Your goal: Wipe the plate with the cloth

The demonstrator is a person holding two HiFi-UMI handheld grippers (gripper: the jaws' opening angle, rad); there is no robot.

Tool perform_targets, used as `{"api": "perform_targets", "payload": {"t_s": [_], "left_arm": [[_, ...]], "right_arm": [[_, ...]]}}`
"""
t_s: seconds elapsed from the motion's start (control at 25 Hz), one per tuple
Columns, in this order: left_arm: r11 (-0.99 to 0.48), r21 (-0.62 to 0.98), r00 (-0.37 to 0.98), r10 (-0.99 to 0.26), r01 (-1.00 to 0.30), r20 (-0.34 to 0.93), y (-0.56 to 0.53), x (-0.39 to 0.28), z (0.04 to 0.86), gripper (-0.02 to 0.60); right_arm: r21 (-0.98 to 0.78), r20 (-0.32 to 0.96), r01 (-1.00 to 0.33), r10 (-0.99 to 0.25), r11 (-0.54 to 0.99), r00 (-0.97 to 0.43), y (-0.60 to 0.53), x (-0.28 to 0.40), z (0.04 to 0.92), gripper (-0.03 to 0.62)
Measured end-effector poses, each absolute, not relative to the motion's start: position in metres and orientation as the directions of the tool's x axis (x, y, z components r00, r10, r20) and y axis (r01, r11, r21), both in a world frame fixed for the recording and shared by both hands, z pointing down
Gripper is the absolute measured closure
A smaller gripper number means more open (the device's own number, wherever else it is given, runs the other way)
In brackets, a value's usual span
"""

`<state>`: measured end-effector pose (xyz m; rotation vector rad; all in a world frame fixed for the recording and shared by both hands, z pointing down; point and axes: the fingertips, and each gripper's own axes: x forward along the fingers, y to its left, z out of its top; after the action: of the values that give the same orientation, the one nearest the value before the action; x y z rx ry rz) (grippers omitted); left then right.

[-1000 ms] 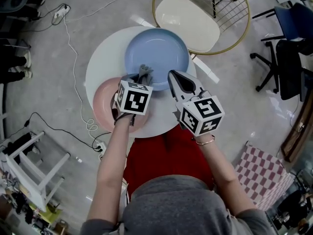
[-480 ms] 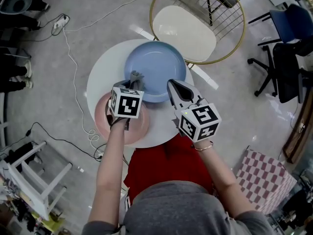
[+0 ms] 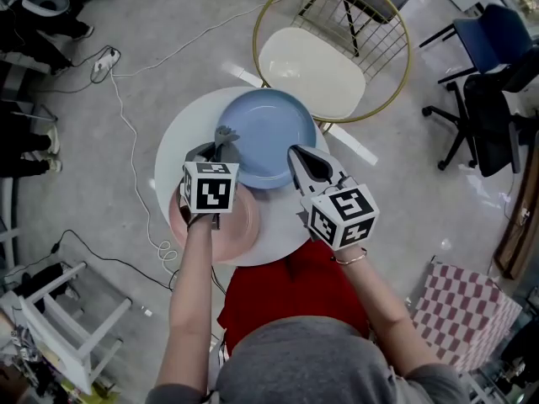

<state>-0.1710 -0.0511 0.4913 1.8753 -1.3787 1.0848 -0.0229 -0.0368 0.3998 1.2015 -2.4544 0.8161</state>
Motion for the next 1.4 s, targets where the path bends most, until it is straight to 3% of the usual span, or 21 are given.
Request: {"api": "perform_targets", "payload": {"t_s": [0.56, 1.4], "left_arm": [[-0.294, -0.027, 0.196, -0.701, -0.955, 0.686, -0.056, -0.167, 0.401, 0.548], [-0.294, 0.057, 0.288, -0.851, -0.954, 0.44, -0.013, -0.153, 0.299, 0.548]], "right_arm": [[-0.3, 0.38, -0.815, -0.721, 0.496, -0.579, -0.025, -0.013, 0.349, 0.565], [-0.206, 0.233, -0.848, -0.817, 0.488, -0.527, 0.005, 0.007, 0.281, 0.566]]}}
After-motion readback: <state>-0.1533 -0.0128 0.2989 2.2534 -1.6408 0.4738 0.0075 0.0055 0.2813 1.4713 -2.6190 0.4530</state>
